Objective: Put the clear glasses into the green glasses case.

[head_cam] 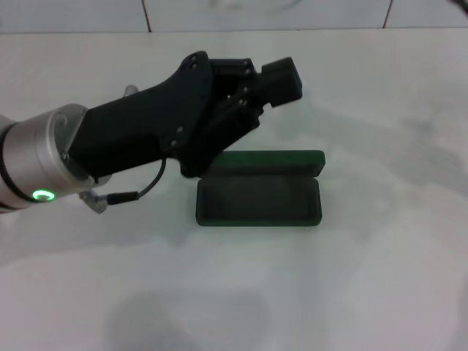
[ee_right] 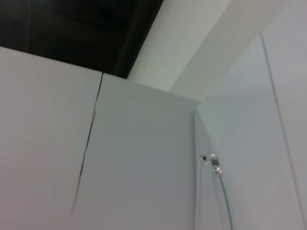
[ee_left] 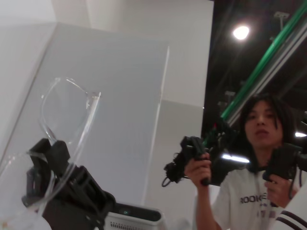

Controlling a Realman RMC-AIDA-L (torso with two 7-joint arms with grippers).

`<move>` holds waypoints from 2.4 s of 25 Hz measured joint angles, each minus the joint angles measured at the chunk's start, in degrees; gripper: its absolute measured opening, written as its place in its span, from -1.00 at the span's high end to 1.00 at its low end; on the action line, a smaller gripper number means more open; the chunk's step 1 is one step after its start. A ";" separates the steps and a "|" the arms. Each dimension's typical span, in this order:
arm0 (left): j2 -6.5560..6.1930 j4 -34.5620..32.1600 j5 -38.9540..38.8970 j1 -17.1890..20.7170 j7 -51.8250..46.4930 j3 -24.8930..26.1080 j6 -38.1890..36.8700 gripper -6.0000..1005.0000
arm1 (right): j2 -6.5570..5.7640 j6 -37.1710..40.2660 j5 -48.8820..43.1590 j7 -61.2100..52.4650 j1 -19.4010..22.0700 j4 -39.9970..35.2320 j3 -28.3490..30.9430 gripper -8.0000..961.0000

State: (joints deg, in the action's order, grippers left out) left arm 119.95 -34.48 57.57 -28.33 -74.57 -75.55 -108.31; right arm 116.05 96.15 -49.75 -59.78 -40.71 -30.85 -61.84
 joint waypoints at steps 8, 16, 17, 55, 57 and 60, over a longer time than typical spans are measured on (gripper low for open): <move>0.16 0.98 -3.85 0.50 0.31 -0.03 1.78 0.92 | 0.13 -0.67 1.50 0.80 -2.20 4.43 -7.12 0.75; 0.02 1.26 -5.65 1.43 0.74 0.36 1.70 0.92 | 0.14 -2.25 2.93 0.92 -1.37 4.80 -10.98 0.75; 0.02 1.26 -5.73 1.47 0.74 0.36 1.70 0.92 | 0.14 -2.64 2.84 1.04 -1.27 4.81 -11.37 0.75; -0.07 2.76 -5.90 1.87 2.84 1.49 5.17 0.92 | 0.14 -8.89 1.81 2.30 0.20 4.14 -26.21 0.75; -0.07 2.82 -5.89 1.87 2.85 1.48 5.32 0.92 | 0.14 -9.27 1.81 2.30 0.03 4.08 -26.76 0.75; -0.07 2.92 -5.89 1.91 2.85 1.46 5.38 0.92 | 0.14 -9.42 1.93 2.30 0.01 4.05 -26.89 0.75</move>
State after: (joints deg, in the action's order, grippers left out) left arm 119.88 -31.57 51.68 -26.42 -71.72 -74.09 -102.93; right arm 116.19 86.73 -47.82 -57.48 -40.70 -26.80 -88.73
